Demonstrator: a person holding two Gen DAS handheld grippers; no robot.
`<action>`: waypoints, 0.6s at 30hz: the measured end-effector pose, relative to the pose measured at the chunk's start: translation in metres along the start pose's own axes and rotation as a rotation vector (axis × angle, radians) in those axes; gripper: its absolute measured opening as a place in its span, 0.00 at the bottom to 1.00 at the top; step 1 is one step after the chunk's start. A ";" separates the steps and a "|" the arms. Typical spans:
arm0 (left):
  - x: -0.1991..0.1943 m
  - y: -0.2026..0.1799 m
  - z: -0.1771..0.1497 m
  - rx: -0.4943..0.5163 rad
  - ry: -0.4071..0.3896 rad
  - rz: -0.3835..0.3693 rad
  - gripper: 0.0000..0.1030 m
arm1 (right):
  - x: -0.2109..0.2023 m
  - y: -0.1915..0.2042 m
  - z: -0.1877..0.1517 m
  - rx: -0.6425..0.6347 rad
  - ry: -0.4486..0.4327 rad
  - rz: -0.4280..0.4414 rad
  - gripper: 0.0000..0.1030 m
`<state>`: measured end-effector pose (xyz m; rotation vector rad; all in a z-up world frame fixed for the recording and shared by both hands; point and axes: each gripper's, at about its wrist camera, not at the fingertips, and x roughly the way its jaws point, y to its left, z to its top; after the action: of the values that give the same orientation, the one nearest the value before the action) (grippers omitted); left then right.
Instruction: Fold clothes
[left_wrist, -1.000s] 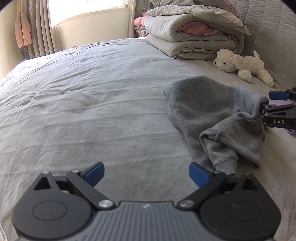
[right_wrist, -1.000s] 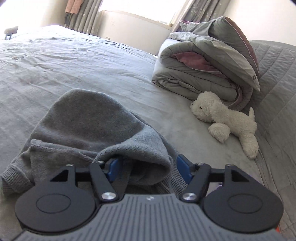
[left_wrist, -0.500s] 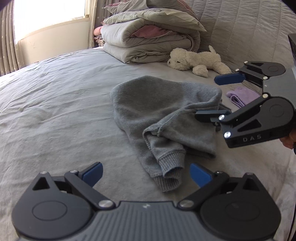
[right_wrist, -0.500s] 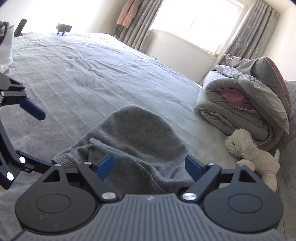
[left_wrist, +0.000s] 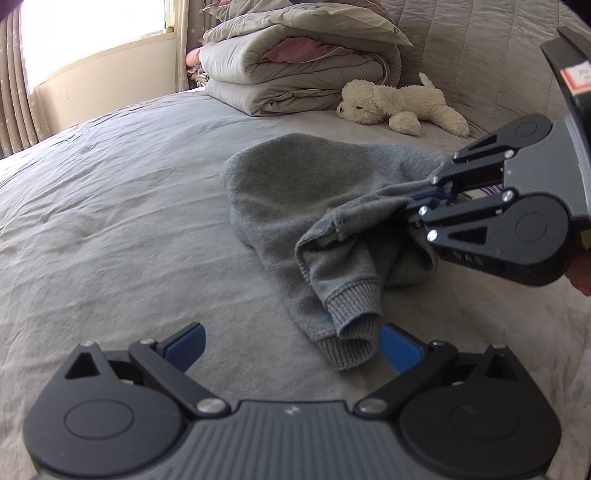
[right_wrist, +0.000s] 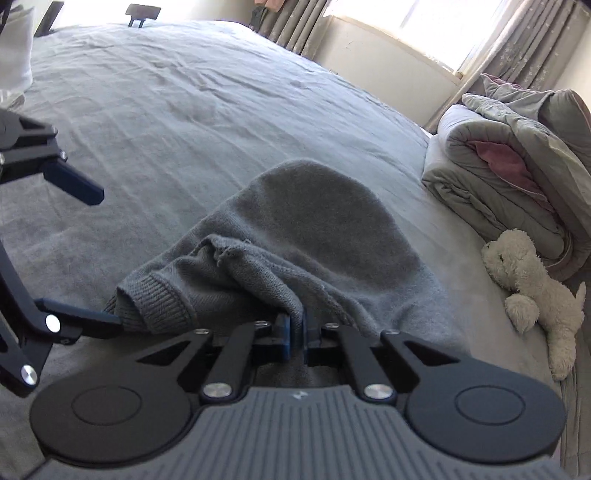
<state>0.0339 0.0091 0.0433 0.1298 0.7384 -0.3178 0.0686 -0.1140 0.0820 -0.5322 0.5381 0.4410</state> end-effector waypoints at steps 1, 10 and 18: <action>-0.001 -0.002 0.000 0.005 -0.006 -0.002 0.98 | -0.005 -0.003 0.003 0.024 -0.028 -0.012 0.05; 0.003 -0.023 0.002 0.071 -0.119 0.009 0.95 | -0.087 -0.044 0.023 0.326 -0.496 0.064 0.05; 0.016 -0.028 0.011 0.026 -0.220 0.019 0.56 | -0.121 -0.046 0.032 0.386 -0.643 0.182 0.05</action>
<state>0.0434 -0.0237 0.0404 0.1241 0.5152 -0.3179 0.0107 -0.1621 0.1927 0.0442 0.0418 0.6302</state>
